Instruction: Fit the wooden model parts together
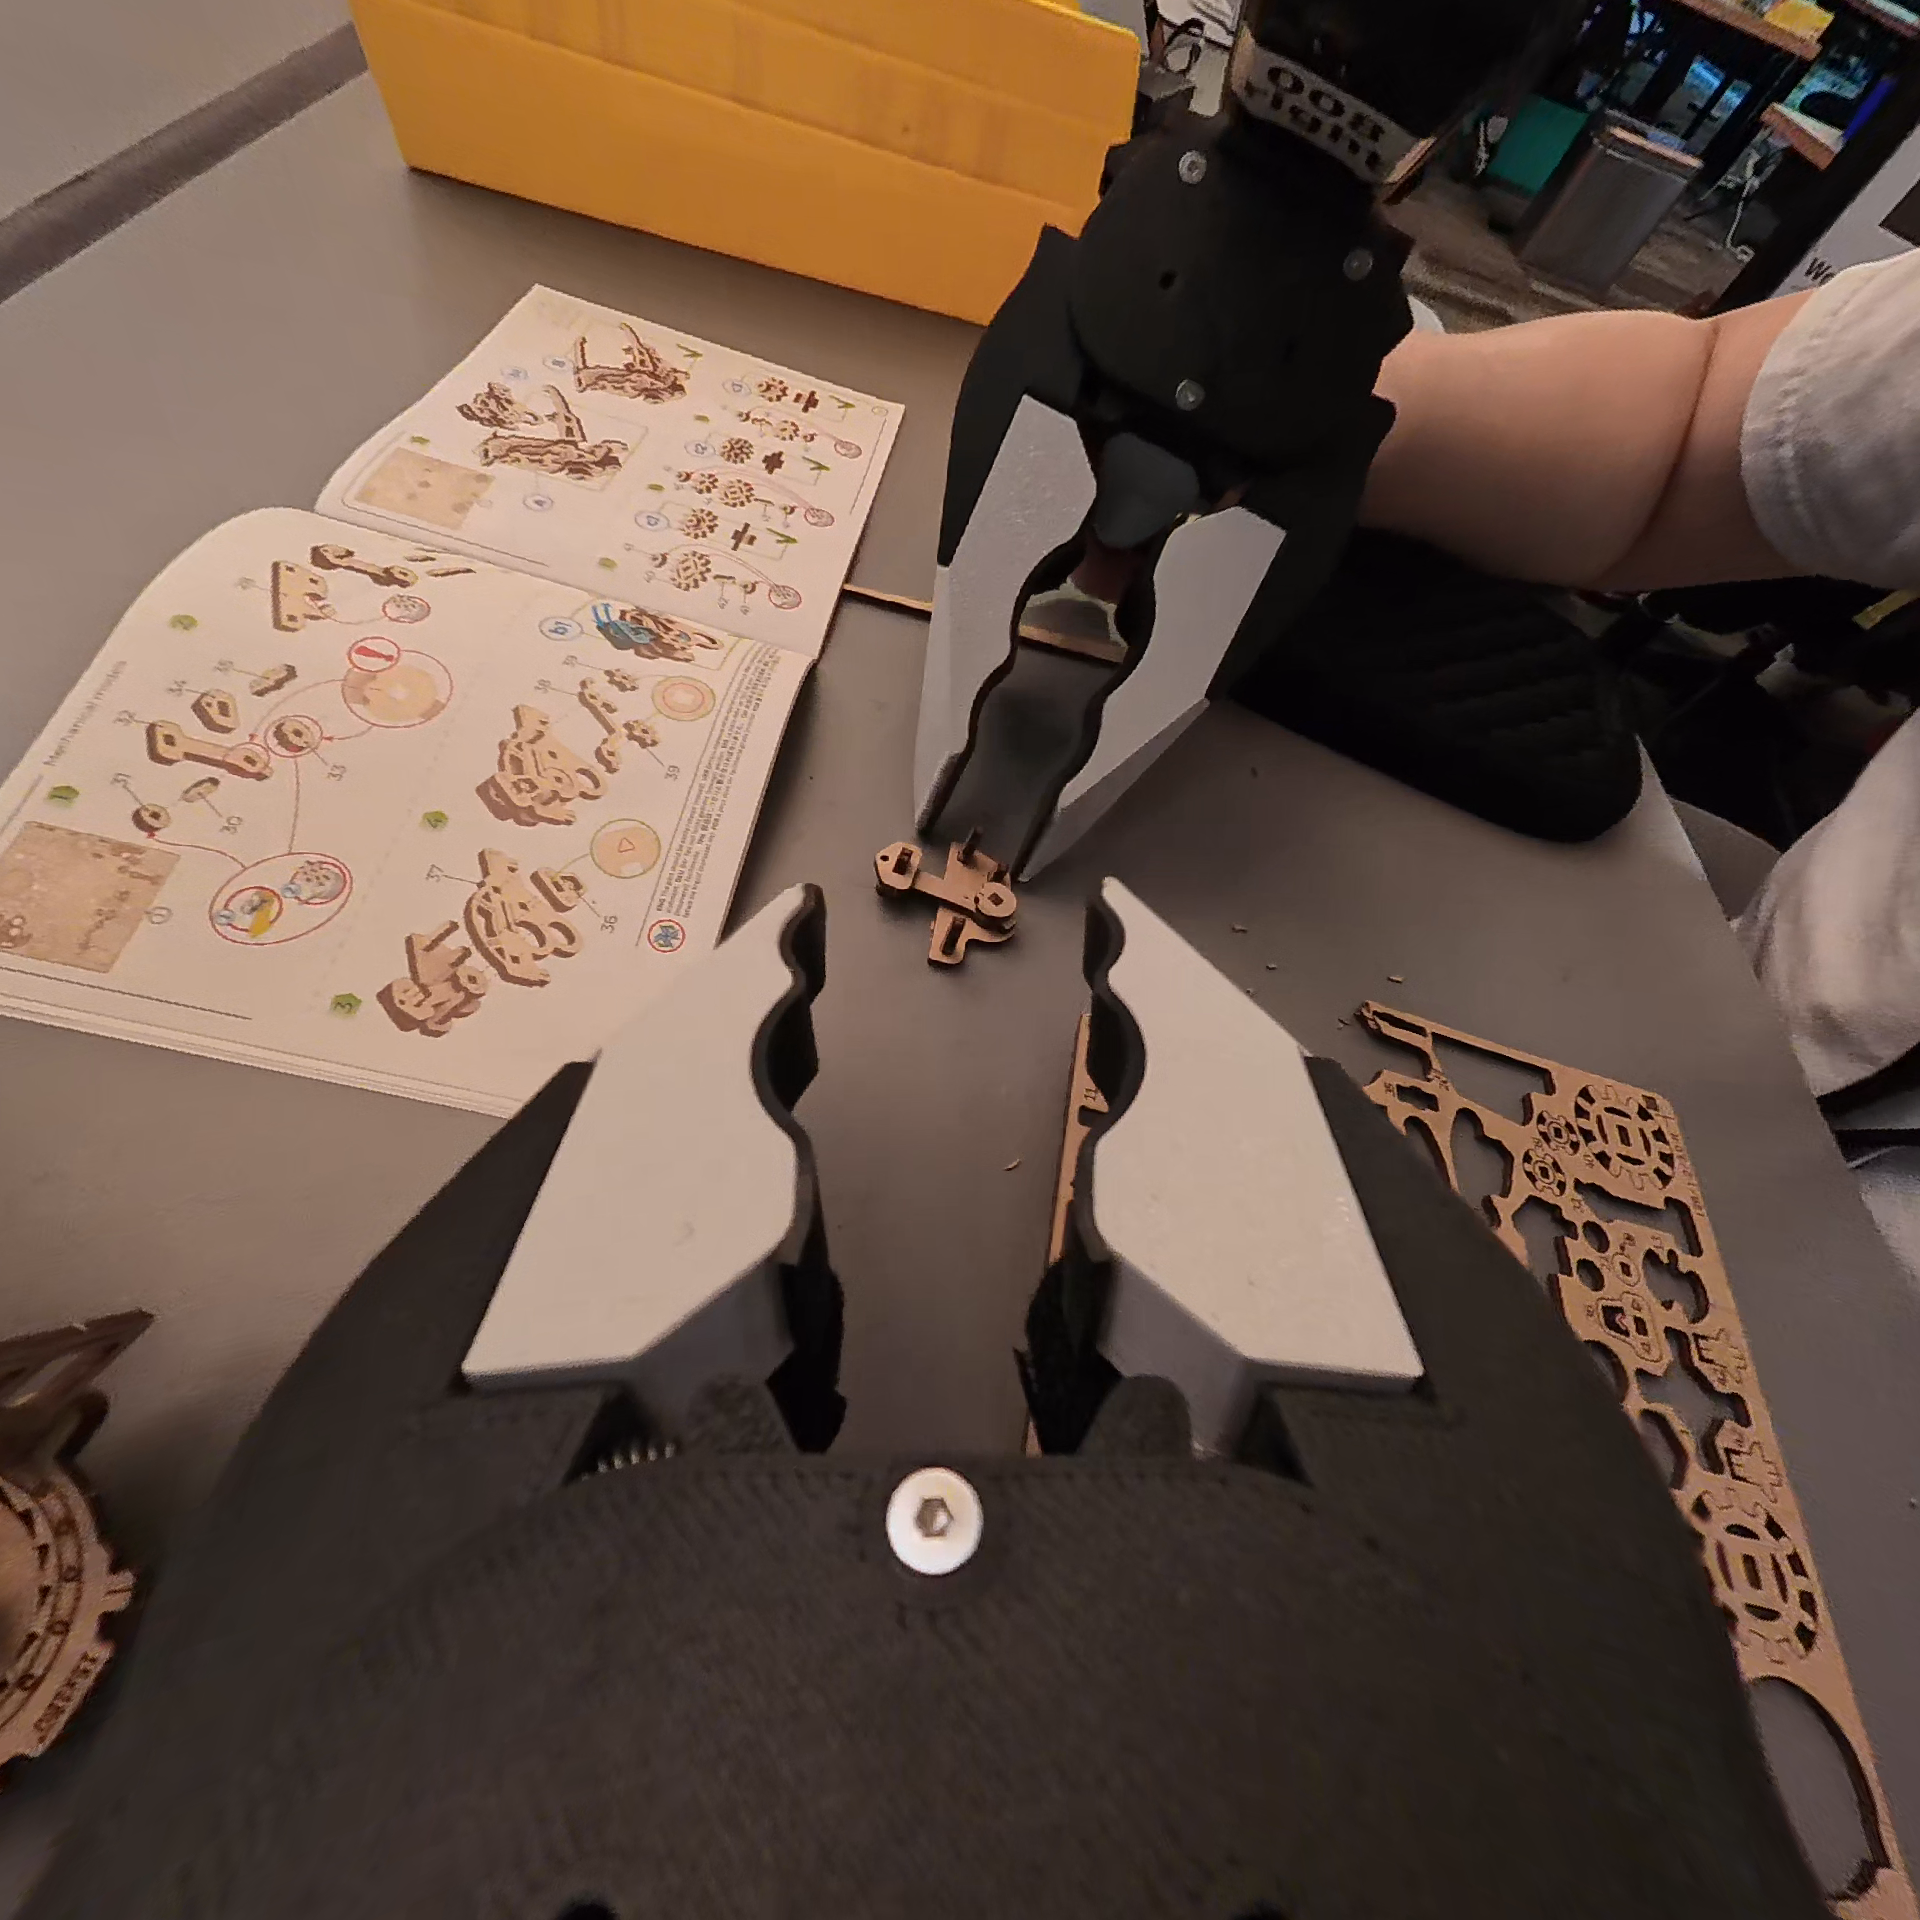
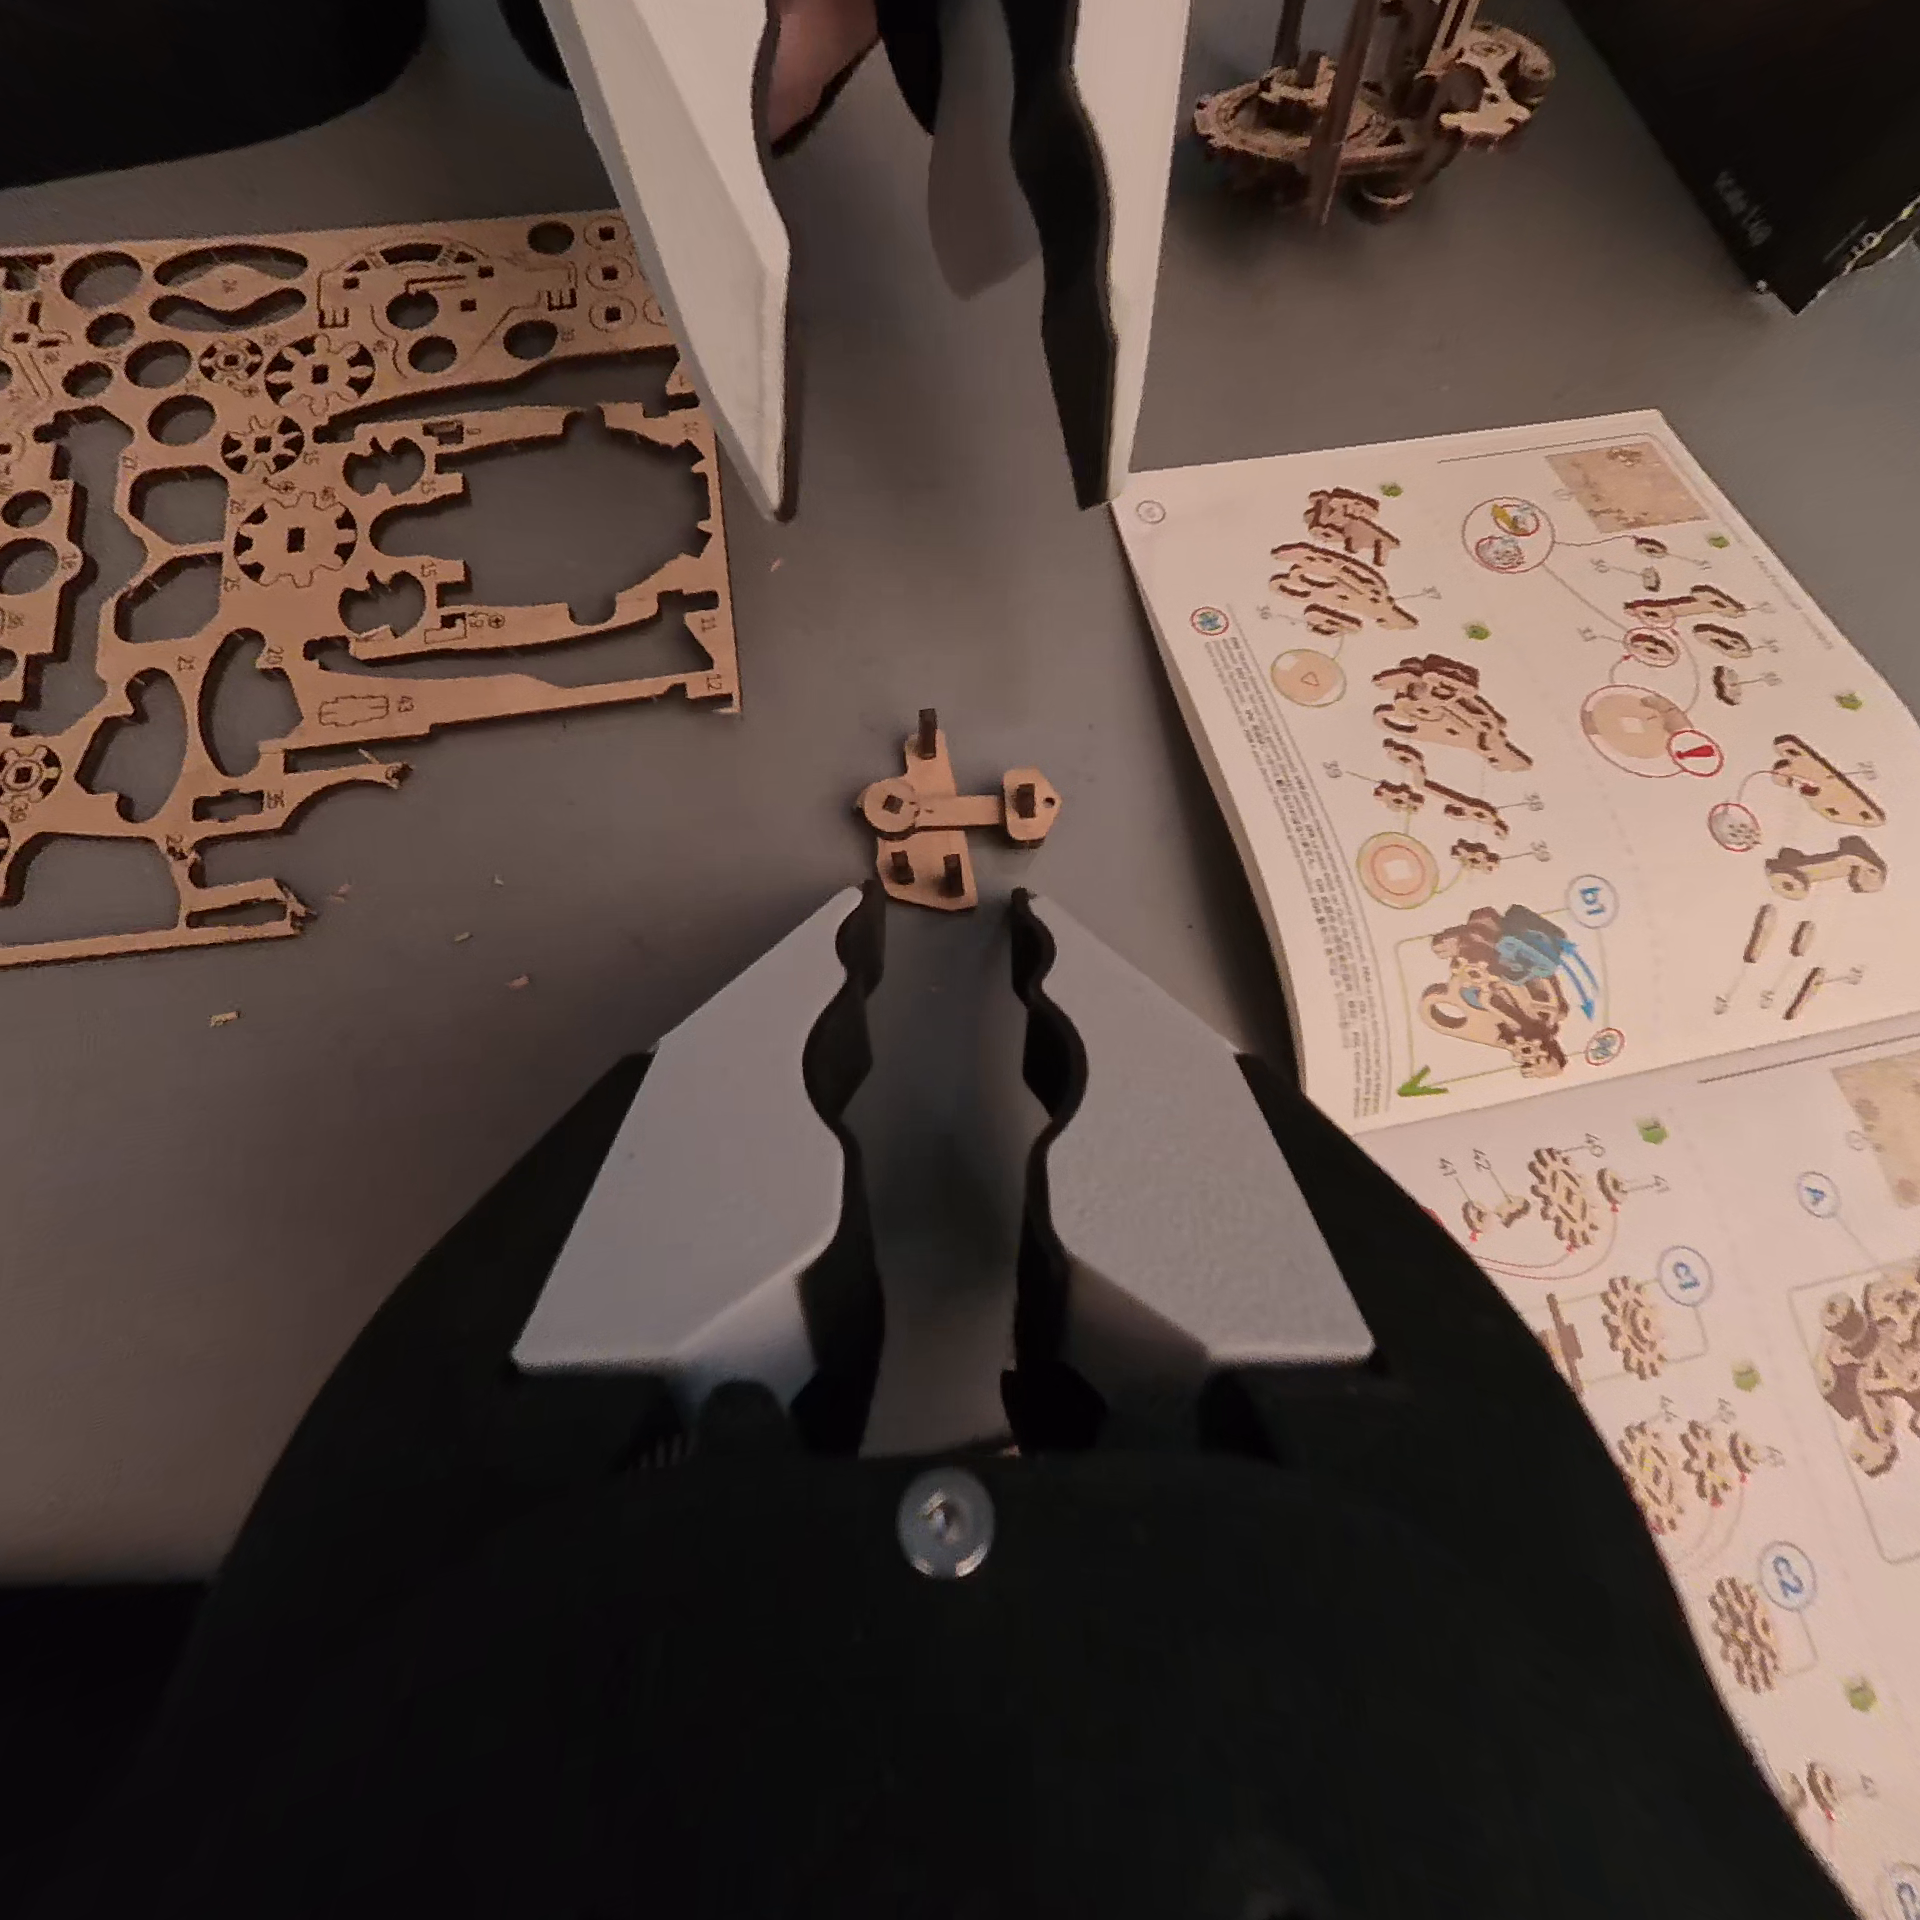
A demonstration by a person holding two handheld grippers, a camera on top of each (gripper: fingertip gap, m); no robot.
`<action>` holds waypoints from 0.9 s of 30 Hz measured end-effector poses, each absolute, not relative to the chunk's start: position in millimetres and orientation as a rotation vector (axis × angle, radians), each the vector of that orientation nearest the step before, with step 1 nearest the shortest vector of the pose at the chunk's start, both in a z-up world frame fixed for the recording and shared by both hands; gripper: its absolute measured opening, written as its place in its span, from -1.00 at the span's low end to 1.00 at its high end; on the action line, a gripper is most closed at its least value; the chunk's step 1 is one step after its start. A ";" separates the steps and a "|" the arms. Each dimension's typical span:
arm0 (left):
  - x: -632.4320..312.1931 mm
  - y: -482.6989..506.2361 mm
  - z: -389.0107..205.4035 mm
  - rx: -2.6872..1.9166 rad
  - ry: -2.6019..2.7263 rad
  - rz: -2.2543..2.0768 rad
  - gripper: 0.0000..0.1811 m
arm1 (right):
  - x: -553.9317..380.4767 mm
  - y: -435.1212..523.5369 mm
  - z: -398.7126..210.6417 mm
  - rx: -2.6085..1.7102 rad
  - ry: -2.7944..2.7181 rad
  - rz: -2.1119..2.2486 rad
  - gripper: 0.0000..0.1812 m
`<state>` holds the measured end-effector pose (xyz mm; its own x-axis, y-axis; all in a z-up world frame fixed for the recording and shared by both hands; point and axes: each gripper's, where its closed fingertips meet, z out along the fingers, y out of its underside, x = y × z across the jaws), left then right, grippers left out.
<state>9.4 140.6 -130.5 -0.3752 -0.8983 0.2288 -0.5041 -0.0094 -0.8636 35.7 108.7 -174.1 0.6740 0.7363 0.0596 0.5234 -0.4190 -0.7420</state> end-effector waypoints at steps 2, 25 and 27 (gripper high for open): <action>10.0 141.6 -131.6 -1.467 1.869 -1.358 -0.46 | 35.6 108.4 -173.9 -2.111 -0.973 0.364 -0.74; 19.6 158.2 -113.8 -1.360 1.677 -1.137 -0.62 | 154.3 135.5 -58.7 -1.473 -0.597 -0.340 -0.72; 20.1 160.8 -109.9 -1.357 1.646 -1.136 -0.62 | 169.5 138.8 -67.2 -1.498 -0.599 -0.385 -0.72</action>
